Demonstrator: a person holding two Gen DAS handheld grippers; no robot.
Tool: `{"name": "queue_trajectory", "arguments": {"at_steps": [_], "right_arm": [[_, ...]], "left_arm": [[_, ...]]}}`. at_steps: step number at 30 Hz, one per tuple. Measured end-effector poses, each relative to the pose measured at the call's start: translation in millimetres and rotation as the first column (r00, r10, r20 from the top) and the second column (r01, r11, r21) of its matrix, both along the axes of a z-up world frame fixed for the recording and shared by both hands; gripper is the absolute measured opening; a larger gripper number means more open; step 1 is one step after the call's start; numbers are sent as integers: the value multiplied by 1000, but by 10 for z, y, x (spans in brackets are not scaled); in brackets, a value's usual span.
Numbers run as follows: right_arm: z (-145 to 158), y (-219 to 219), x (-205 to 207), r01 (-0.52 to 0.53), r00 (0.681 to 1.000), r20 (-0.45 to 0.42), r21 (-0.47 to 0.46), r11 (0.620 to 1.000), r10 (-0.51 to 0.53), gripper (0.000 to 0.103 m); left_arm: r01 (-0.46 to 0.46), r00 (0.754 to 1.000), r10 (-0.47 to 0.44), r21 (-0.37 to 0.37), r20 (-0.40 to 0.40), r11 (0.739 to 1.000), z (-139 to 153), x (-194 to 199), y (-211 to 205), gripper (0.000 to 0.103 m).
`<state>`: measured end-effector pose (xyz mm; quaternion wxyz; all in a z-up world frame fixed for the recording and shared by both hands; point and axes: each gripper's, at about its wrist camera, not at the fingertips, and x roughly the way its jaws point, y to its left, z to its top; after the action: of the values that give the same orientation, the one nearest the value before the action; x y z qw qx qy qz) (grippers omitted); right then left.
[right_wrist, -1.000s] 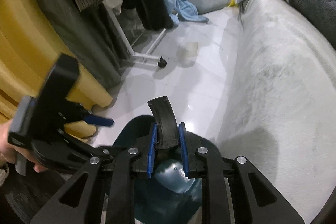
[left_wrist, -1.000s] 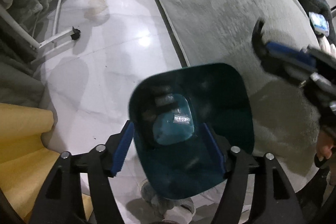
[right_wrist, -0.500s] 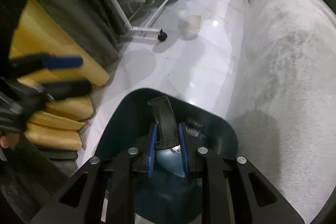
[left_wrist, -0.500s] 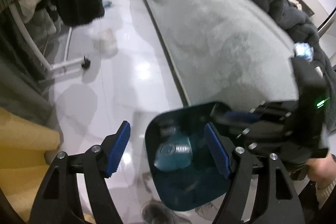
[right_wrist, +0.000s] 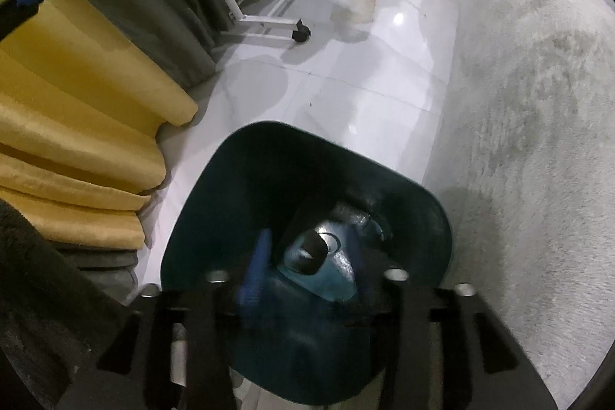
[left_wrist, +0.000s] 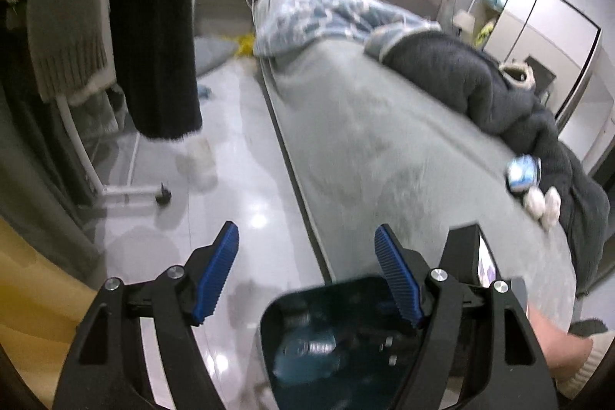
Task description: Collect trash
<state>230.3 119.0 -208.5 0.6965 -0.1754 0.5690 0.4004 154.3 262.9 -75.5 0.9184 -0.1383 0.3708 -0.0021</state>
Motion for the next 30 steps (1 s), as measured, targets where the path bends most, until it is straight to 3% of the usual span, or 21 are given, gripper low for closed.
{"name": "queue_trajectory", "arguments": {"at_steps": [4, 7, 14, 19, 30], "right_arm": [[152, -60, 18, 7, 1000, 24, 38, 999, -8, 53], [285, -133, 44, 16, 999, 47, 75, 997, -19, 58], [649, -387, 102, 35, 987, 147, 167, 985, -60, 72], [915, -676, 166, 62, 966, 232, 234, 970, -118, 82], [1264, -1435, 270, 141, 903, 347, 318, 938, -253, 91]], "left_arm": [[-10, 997, 8, 25, 81, 1000, 173, 1, -77, 76], [0, 990, -9, 60, 142, 998, 301, 3, -218, 84], [49, 970, -66, 78, 234, 996, 491, 54, -532, 90], [64, 957, -82, 73, 277, 995, 569, 85, -714, 95], [110, 943, -109, 15, 313, 994, 638, 276, -1099, 97]]}}
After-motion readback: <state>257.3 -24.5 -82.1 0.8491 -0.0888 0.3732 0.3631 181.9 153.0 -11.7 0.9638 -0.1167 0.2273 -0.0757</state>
